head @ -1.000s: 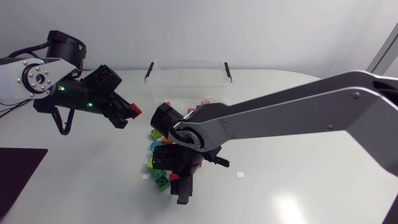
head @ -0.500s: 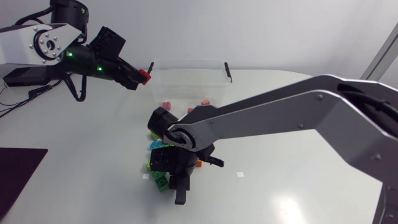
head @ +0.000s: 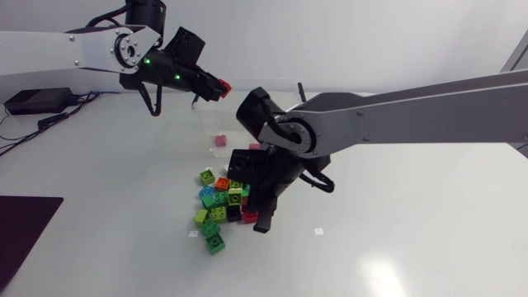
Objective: Place the duplo bricks in the container
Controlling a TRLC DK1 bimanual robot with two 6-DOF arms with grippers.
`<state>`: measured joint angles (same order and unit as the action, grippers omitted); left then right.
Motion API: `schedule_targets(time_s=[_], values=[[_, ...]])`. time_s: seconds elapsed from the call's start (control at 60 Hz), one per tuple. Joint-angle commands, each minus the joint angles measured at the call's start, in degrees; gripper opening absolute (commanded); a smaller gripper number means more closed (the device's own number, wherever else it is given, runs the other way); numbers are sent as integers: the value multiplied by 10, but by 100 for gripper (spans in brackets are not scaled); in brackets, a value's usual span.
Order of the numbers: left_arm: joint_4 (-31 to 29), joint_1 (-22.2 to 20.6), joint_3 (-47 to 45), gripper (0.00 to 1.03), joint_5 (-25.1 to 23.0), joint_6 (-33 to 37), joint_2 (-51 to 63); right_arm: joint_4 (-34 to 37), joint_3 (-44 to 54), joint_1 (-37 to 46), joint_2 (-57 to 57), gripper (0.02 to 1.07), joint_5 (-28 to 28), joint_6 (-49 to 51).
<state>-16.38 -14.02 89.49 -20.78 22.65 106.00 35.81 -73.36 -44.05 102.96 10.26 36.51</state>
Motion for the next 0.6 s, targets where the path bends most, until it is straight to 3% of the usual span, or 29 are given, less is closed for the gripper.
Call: schedule_targets(time_s=[0.0,0.083,0.133,0.183,0.233,0.283,0.583], values=[[4,-6,42,27,-3,-18,33,6,16,14,-20,26,4,8],[3,-8,68,30,3,-24,57,5,11,29,-32,26,6,7],[3,-9,84,43,11,-28,75,0,4,43,-41,26,7,4],[-1,-12,99,72,25,-28,90,0,-5,56,-45,26,13,2],[-2,-13,102,88,37,-25,95,-1,-14,67,-50,26,19,-1],[-3,-13,99,96,37,-23,94,-5,-25,78,-53,26,20,-7],[-10,2,-26,98,37,-6,-46,-60,-105,138,-48,26,30,-63]])
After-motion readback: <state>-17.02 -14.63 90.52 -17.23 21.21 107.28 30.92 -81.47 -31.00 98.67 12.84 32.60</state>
